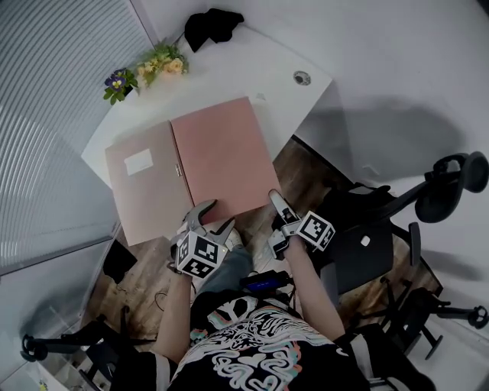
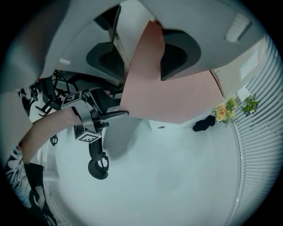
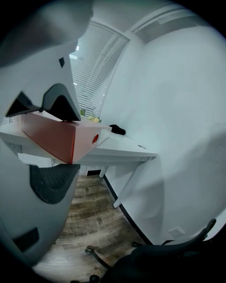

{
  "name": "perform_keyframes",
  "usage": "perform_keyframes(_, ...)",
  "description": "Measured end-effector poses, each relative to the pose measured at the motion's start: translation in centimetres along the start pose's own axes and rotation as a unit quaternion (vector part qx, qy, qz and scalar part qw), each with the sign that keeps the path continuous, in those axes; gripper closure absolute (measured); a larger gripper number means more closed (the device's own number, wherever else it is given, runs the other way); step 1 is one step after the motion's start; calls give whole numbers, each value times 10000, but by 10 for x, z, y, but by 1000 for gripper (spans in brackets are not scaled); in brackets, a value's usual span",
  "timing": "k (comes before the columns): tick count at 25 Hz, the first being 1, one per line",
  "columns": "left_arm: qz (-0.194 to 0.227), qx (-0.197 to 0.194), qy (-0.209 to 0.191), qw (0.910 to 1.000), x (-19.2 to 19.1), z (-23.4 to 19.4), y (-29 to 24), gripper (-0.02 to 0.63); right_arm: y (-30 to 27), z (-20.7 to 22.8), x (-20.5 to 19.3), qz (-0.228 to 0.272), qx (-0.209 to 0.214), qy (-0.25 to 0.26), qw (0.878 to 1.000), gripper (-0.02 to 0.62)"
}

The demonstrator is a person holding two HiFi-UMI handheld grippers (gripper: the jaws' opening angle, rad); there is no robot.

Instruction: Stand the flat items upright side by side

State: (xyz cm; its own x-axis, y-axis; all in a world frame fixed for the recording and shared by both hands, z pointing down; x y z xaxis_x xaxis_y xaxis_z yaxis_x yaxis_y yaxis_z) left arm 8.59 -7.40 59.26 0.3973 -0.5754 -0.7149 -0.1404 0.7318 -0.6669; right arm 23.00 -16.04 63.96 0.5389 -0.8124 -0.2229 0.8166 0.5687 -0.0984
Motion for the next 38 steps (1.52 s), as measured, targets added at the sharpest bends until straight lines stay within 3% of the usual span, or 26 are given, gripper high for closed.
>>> perform_keyframes(10, 34, -41, 199, 9998, 1, -4, 1, 351, -1, -12, 3, -7, -98, 201, 9998, 296)
perform_keyframes(20, 97, -108, 400, 9991, 9, -8, 1, 353, -4, -40, 15, -70, -235, 816, 9964, 301)
perform_keyframes(38, 276, -317, 623, 9972, 30, -17, -10, 362, -21, -96, 46, -403, -414, 2195, 9739, 305)
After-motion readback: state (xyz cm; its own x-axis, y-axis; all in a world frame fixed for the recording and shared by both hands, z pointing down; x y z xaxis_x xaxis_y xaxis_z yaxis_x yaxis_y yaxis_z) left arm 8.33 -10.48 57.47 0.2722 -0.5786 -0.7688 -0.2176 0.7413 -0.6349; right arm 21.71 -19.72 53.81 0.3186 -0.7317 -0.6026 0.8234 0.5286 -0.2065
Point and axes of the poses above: the fingertips, and each gripper's own axes: y backward along the fingers, z to its right, x out of its top, the point moved 2 cm from there along y, backward along the fingers, and after that the axes turned 15 degrees about x, right-handed, at the moved point
